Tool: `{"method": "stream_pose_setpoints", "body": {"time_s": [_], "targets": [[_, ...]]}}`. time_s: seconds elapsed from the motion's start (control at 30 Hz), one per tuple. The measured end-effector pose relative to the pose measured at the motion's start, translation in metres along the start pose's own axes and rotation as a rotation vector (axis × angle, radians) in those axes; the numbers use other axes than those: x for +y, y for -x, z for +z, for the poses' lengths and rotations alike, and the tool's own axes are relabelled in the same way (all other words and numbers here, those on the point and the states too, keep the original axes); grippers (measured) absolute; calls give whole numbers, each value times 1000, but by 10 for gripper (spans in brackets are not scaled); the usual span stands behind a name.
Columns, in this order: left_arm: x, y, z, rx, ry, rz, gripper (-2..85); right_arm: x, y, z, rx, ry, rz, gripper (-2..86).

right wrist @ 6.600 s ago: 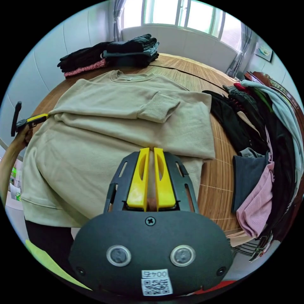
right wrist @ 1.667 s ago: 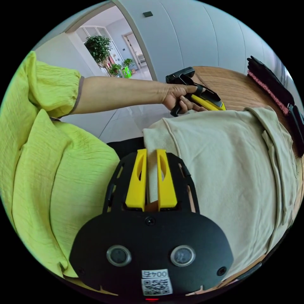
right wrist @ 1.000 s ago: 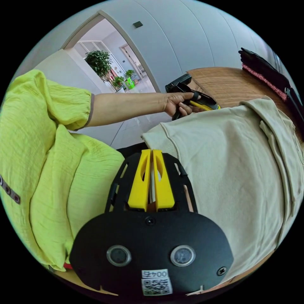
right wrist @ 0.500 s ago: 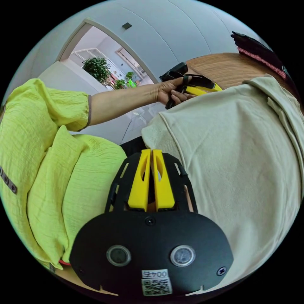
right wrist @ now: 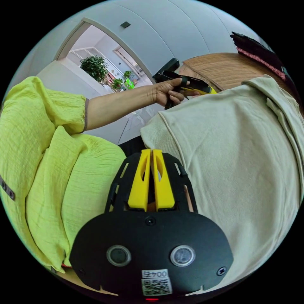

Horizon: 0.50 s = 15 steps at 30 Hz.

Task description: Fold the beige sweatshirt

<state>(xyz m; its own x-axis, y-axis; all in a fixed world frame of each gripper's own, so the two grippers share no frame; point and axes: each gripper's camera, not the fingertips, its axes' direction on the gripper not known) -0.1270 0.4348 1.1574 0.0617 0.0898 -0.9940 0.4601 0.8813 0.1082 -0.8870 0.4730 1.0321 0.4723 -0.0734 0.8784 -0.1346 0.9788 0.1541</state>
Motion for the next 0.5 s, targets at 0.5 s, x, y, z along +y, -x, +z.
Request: {"method": "stream_pose_setpoints", "body": {"time_s": [0.5], "targets": [[35,-62,-39,-167,-39,114,126,1,13,14,19,-26,31,13]]}}
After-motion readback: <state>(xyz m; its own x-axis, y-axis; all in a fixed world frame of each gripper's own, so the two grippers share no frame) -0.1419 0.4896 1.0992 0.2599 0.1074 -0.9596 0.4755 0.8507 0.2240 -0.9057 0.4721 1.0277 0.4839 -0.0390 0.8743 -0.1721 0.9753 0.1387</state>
